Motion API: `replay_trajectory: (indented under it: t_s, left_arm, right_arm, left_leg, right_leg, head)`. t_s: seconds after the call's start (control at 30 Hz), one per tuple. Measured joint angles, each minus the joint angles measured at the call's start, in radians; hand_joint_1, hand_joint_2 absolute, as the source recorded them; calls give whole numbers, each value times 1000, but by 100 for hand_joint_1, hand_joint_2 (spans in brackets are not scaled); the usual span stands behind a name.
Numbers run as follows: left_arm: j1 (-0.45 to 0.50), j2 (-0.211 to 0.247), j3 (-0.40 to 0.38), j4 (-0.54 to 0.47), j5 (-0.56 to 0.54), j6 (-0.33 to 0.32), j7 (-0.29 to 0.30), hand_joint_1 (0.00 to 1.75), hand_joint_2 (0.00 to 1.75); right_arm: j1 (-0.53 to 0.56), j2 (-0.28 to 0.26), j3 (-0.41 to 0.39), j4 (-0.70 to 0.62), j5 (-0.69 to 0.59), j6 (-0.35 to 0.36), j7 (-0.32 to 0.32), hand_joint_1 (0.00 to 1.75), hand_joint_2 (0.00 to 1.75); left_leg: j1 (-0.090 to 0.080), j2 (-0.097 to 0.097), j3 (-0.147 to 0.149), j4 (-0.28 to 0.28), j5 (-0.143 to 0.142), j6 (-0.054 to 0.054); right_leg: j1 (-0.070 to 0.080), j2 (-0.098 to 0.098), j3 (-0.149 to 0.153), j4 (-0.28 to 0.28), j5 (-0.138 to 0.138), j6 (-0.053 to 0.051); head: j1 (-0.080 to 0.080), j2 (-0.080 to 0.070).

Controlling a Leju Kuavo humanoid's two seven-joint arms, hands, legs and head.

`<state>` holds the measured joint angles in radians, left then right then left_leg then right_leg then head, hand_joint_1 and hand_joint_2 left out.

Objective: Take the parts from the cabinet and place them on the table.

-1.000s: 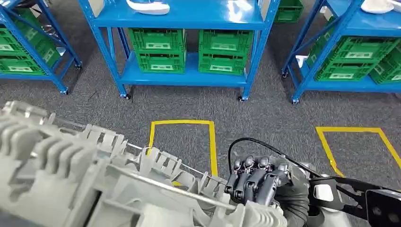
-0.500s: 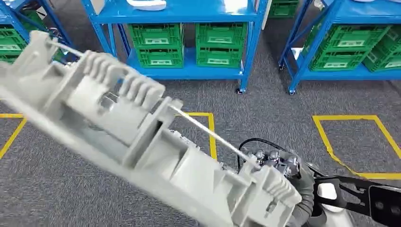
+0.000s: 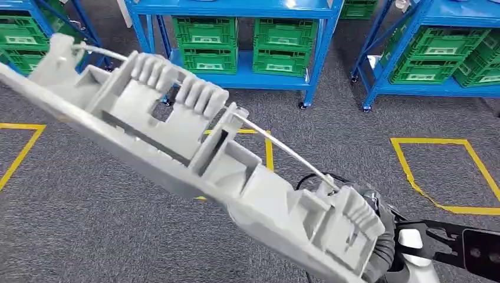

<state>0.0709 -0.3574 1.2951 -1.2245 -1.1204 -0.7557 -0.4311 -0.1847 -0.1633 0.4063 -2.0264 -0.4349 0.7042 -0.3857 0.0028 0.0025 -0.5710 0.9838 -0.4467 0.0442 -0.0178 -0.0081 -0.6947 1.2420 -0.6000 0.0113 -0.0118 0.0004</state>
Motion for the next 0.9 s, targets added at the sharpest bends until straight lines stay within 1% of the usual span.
replay_trajectory:
  t_s: [0.03, 0.07, 0.1, 0.13, 0.17, 0.2, 0.23, 0.27, 0.3, 0.33, 0.37, 0.4, 0.43, 0.47, 0.5, 0.53, 0.57, 0.6, 0.63, 0.67, 0.7, 0.73, 0.77, 0.8, 0.83, 0.9]
  left_arm:
    - [0, 0, 1, -1, -2, -1, 0, 0, 175]
    - [0, 0, 1, -2, -2, -2, -1, 0, 175]
    - [0, 0, 2, -3, -4, -2, -3, 0, 175]
    - [0, 0, 3, -3, -6, -4, -6, 0, 175]
    - [0, 0, 5, -5, -6, -6, -8, 0, 175]
    - [0, 0, 7, -6, -6, -7, -9, 0, 175]
    - [1, 0, 9, -11, 0, -7, -8, 0, 175]
    - [3, 0, 13, -17, 11, -7, -5, 0, 175]
    - [4, 0, 14, -23, 18, -7, -3, 0, 175]
    - [6, 0, 14, -27, 25, -7, 2, 0, 175]
    - [11, 0, 14, -33, 35, -7, 7, 0, 175]
    - [17, 0, 14, -38, 44, -7, 11, 0, 175]
    - [23, 0, 14, -39, 52, -6, 16, 0, 175]
    - [24, 0, 13, -41, 54, -6, 19, 0, 175]
    - [26, 0, 11, -43, 55, -5, 20, 0, 175]
    - [26, 0, 8, -44, 56, -5, 20, 0, 175]
    - [27, 0, 6, -45, 56, -5, 21, 0, 175]
    - [26, 0, 3, -45, 56, -5, 21, 0, 175]
    - [27, 0, 0, -46, 56, -5, 21, 0, 175]
    - [27, 0, -2, -47, 51, -5, 19, 0, 175]
    - [26, 1, -3, -50, 48, -5, 16, 0, 175]
    - [26, 2, -5, -55, 43, -5, 13, 0, 175]
    - [26, 2, -5, -58, 41, -6, 9, 0, 175]
    - [25, 2, -5, -60, 38, -7, 6, 0, 175]
    - [25, 2, -4, -61, 38, -7, 5, 0, 175]
    - [25, 2, -4, -61, 38, -7, 5, 0, 175]
  right_arm:
    - [3, 0, -1, 2, -1, 0, 2, 173, 175]
    - [6, 1, -3, 3, -4, -1, 3, 173, 175]
    - [9, 2, -5, 5, -11, -3, 9, 173, 175]
    - [11, 3, -7, 5, -15, -7, 13, 173, 175]
    - [12, 3, -9, 5, -13, -12, 18, 173, 175]
    - [12, 3, -11, 5, -5, -23, 28, 173, 175]
    - [13, 4, -12, 4, 2, -40, 46, 173, 175]
    - [19, 3, -13, 4, 7, -60, 63, 173, 175]
    - [22, 3, -13, 3, 11, -75, 73, 173, 175]
    - [26, 3, -14, 2, 14, -85, 83, 173, 175]
    - [30, 3, -14, 1, 15, -95, 92, 173, 175]
    - [32, 3, -16, -1, 18, -104, 97, 173, 175]
    - [36, 4, -18, -3, 23, -114, 99, 173, 175]
    - [39, 4, -21, -5, 26, -117, 102, 173, 175]
    - [40, 4, -23, -8, 29, -119, 105, 173, 175]
    - [41, 4, -24, -11, 31, -119, 107, 173, 175]
    - [43, 4, -25, -13, 32, -119, 108, 173, 175]
    - [44, 4, -25, -13, 31, -117, 108, 173, 175]
    - [45, 3, -25, -13, 24, -109, 108, 173, 175]
    - [47, 3, -25, -16, 16, -106, 107, 173, 175]
    - [50, 4, -25, -21, 10, -104, 103, 173, 175]
    - [51, 3, -25, -25, 4, -102, 99, 173, 175]
    - [51, 3, -26, -27, -1, -97, 91, 173, 175]
    - [53, 3, -28, -27, -5, -91, 79, 173, 175]
    - [55, 3, -30, -27, -5, -91, 73, 173, 175]
    - [55, 3, -30, -27, -5, -91, 73, 173, 175]
  left_leg:
    - [-4, 1, -16, 0, 12, 2]
    - [-7, 1, -30, 1, 24, 3]
    - [-10, 1, -45, 1, 35, 3]
    - [-12, 0, -59, 3, 46, 2]
    - [-14, -1, -71, 4, 56, 1]
    - [-14, -2, -79, 8, 67, -3]
    - [-20, -2, -87, 12, 74, -9]
    - [-17, 0, -86, 6, 89, -14]
    - [-12, 0, -88, 4, 98, -19]
    - [-11, 0, -92, 3, 109, -25]
    - [-11, -3, -98, 3, 113, -32]
    - [-6, -5, -106, 21, 71, -40]
    - [-2, -4, -117, 73, -5, -48]
    - [1, -4, -132, 145, -70, -54]
    - [3, -4, -148, 232, -124, -60]
    - [5, -4, -156, 299, -142, -62]
    - [6, -4, -150, 336, -128, -64]
    - [7, -4, -127, 331, -91, -62]
    - [7, -4, -80, 283, -48, -59]
    - [7, -4, -19, 207, -28, -54]
    - [6, -6, 45, 121, -39, -47]
    - [3, -6, 106, 29, -93, -39]
    - [1, -6, 126, -14, -102, -38]
    - [-4, -6, 120, -7, -94, -33]
    - [-6, -6, 119, -8, -92, -30]
    - [-6, -6, 119, -8, -92, -30]
  right_leg:
    - [0, 0, -5, 59, -12, 6]
    - [0, 0, 6, 78, 3, 14]
    - [0, 0, 37, 56, 36, 25]
    - [2, 0, 82, 0, 71, 31]
    - [4, 0, 138, -77, 89, 29]
    - [8, 0, 216, -186, 77, 16]
    - [14, 0, 278, -292, 40, 3]
    - [17, 1, 273, -292, 41, 1]
    - [19, 2, 262, -294, 47, 1]
    - [22, 2, 254, -290, 53, -8]
    - [12, 1, 248, -295, 67, -19]
    - [12, -4, 239, -294, 76, -25]
    - [12, -4, 226, -293, 87, -33]
    - [13, -3, 213, -292, 99, -35]
    - [14, -3, 199, -290, 112, -35]
    - [14, -3, 184, -285, 123, -34]
    - [14, -3, 168, -279, 133, -32]
    - [14, -3, 150, -271, 140, -28]
    - [15, -3, 129, -260, 148, -27]
    - [16, -2, 114, -253, 154, -26]
    - [17, -1, 108, -247, 160, -24]
    - [22, -1, 102, -246, 168, -17]
    - [22, -2, 103, -246, 172, -13]
    - [18, -6, 105, -251, 183, -5]
    - [17, -6, 104, -251, 184, -2]
    - [17, -6, 104, -251, 184, -2]
  head:
    - [0, 0]
    - [0, 0]
    - [0, 0]
    - [0, 0]
    - [0, 0]
    - [-1, 0]
    - [-1, 0]
    - [-5, 0]
    - [-1, 0]
    - [-2, 0]
    - [-1, 0]
    - [-1, 0]
    - [-5, 0]
    - [-7, 0]
    - [-7, 0]
    - [-7, 0]
    - [-8, 0]
    - [-8, 0]
    - [-8, 0]
    - [-8, 0]
    - [-8, 0]
    - [-7, 0]
    - [-6, 0]
    - [-6, 0]
    - [-6, 0]
    - [-6, 0]
